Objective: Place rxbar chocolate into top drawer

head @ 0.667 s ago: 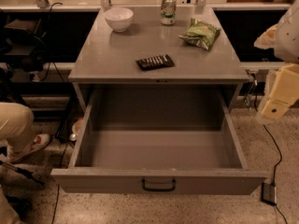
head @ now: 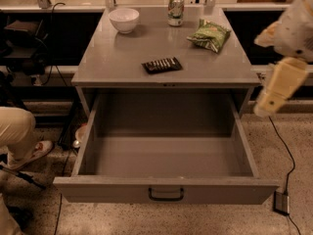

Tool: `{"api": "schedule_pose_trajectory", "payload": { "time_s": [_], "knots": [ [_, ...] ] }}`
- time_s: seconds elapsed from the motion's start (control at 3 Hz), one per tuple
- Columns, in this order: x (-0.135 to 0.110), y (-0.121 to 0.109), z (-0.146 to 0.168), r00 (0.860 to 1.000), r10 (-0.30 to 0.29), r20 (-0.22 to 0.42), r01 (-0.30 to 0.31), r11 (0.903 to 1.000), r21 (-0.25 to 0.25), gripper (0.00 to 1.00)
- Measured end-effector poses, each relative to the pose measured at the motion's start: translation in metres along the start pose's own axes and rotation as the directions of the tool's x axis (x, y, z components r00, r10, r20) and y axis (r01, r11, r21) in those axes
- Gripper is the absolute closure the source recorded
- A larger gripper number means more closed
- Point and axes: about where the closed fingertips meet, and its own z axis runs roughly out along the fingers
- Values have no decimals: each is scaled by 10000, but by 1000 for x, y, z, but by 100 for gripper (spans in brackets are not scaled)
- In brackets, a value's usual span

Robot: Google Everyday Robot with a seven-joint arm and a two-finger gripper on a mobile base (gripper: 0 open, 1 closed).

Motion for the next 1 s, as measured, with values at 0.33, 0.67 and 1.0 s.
{"api": "schedule_pose_trajectory", "payload": {
  "time_s": [0.33, 0.67, 1.0],
  "knots": [
    [-34, -55, 42, 9920, 0, 1258, 32, 9997, -252, 0],
    [-63, -104, 87, 9727, 555, 2254, -522, 9984, -204, 0],
    [-63, -103, 87, 9730, 542, 2243, -508, 9985, -211, 0]
  ]
}}
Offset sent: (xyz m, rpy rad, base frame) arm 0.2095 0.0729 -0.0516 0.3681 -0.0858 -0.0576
